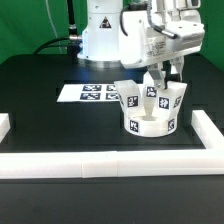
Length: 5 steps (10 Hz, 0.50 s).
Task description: Assemble stool
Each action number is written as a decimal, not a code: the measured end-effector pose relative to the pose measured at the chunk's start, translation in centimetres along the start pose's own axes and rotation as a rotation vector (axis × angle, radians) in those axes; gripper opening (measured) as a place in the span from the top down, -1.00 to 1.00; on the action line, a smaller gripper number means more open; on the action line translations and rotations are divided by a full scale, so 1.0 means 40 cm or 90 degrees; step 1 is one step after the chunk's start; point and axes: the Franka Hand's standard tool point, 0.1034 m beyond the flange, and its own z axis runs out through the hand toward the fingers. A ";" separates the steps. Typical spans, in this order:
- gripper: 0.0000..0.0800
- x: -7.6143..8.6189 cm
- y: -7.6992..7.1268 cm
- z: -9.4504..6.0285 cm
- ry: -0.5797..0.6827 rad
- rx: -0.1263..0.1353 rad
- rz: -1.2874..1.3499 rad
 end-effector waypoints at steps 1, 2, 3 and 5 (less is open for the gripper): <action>0.17 -0.004 0.006 0.000 -0.002 -0.001 0.008; 0.17 -0.006 0.010 0.001 -0.003 -0.002 0.008; 0.17 -0.008 0.013 0.001 -0.006 -0.003 0.022; 0.17 -0.012 0.018 0.002 -0.009 -0.004 0.028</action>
Offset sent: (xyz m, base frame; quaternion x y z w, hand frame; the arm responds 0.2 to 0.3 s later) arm 0.0017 0.0011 -0.0015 0.0053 0.0005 0.1852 0.9827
